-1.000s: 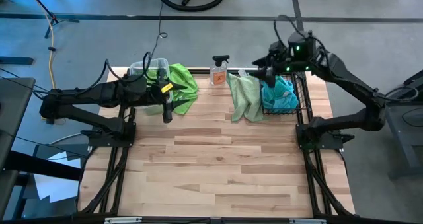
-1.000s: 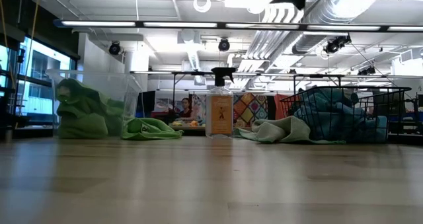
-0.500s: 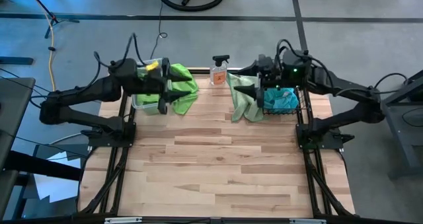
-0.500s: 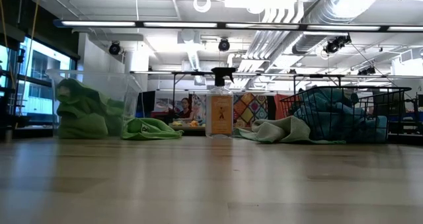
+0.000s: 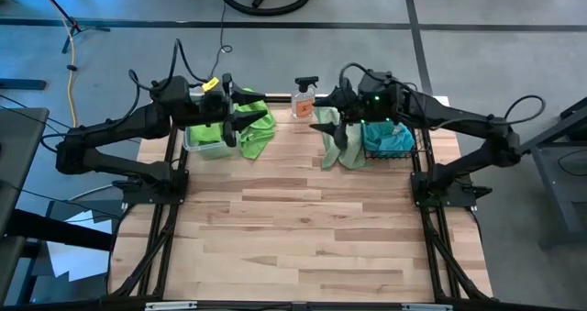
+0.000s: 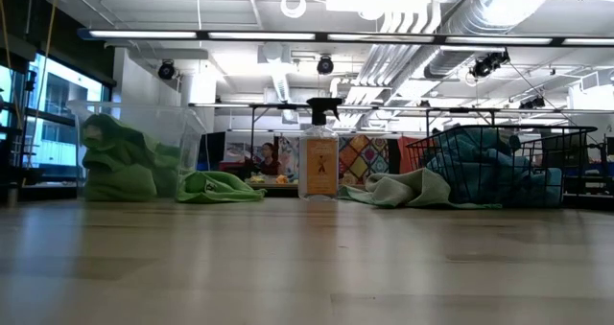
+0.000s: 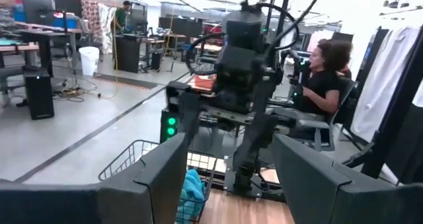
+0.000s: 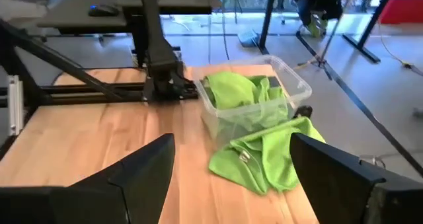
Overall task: Sort microfiber towel by color & place in baskets
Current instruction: Put the light green microfiber cloth into the bin
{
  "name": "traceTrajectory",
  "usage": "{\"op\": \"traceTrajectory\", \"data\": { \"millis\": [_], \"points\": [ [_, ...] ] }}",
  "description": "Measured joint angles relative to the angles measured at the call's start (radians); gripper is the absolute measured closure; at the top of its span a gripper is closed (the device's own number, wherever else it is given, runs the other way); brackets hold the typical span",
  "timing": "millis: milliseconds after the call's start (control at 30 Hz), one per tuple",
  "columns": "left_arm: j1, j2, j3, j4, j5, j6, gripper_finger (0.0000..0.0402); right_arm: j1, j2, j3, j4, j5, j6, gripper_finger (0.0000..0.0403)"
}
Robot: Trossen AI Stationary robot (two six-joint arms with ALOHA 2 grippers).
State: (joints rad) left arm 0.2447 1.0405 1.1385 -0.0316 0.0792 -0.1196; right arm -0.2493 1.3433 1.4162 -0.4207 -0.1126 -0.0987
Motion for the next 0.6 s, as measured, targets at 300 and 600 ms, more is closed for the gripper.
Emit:
{"op": "traceTrajectory", "data": {
  "millis": [300, 600],
  "points": [
    [0.000, -0.001, 0.000, -0.006, -0.018, 0.033, 0.0193, -0.090, 0.168, 0.104, -0.164, 0.208, 0.311, 0.0105],
    [0.000, -0.001, 0.000, -0.068, -0.017, 0.114, 0.0193, -0.159, 0.516, 0.358, -0.641, 0.387, 0.327, 0.0105]
  ]
}}
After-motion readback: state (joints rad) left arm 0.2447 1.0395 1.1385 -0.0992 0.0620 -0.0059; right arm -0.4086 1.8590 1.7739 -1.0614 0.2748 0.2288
